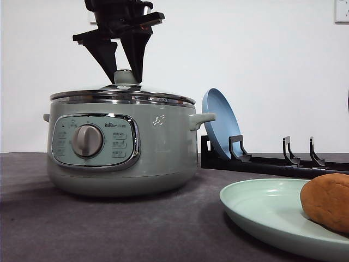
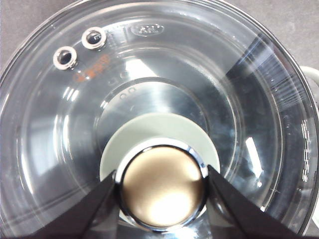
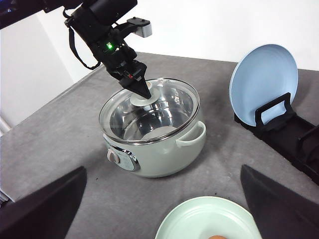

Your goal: Transfer potato from steamer to green plate

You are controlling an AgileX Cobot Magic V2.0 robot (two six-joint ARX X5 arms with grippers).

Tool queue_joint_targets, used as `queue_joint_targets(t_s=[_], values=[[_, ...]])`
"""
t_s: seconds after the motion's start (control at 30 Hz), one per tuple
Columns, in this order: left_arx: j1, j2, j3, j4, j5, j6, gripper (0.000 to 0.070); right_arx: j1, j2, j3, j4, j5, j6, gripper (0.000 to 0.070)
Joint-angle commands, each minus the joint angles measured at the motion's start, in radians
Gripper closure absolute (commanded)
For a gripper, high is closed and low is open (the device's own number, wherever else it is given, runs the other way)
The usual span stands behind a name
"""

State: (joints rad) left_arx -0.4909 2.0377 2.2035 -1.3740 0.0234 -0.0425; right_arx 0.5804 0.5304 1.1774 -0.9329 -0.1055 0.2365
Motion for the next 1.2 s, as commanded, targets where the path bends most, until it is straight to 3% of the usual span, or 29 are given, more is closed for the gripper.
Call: queue_joint_targets(t_s=[0.0,0.33,1.17], values=[[0.000,0.050,0.016,-0.033,0.001,0.004,0.0700,0.005,0.002,0.016,0.012,-0.002,0.010,0.0076],[0.000,0.050,0.016,-0.012,-0.008,0.096,0.0700,0.005,0.002,0.016,0.013,-0.002,0.008,0.0076],[-0.014,-0.050,0.016,0.010,-0.006,0.105,0.0700,0.005,0.002,0.016,0.013,0.001,-0.010,0.0076]])
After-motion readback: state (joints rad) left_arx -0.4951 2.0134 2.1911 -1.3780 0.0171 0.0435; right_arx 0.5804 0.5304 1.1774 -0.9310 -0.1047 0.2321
